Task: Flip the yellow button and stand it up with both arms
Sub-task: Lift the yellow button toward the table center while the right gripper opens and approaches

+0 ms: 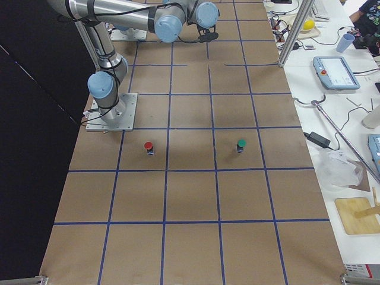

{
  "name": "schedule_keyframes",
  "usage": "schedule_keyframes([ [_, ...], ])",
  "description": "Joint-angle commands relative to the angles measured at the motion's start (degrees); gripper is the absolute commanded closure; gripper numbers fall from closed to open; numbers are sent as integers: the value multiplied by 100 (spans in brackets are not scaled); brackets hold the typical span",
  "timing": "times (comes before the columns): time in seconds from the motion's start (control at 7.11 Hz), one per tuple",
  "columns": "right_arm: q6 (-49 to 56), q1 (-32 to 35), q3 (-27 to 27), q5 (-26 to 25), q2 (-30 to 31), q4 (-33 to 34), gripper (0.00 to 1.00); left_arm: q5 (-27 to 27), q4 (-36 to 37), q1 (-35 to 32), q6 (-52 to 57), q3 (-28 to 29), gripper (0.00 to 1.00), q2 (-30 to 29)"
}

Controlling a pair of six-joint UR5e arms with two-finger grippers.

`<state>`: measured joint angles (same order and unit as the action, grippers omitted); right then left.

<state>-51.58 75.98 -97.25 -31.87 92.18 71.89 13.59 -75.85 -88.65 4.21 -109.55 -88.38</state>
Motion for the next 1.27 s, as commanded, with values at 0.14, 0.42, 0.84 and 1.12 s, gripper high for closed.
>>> schedule_keyframes([
  [0.14,-246,14,-119,216,98,-88,0,-697,0,-214,-95,38,98,-117],
  [0.42,-256,31,-119,216,396,-298,0,-788,0,-223,-104,74,98,-109],
  [0.84,-151,40,-119,251,617,-449,0,-779,0,-311,-104,47,98,-109],
  [1.12,-177,58,-119,260,477,-116,0,-779,-9,-311,-104,21,98,-83],
])
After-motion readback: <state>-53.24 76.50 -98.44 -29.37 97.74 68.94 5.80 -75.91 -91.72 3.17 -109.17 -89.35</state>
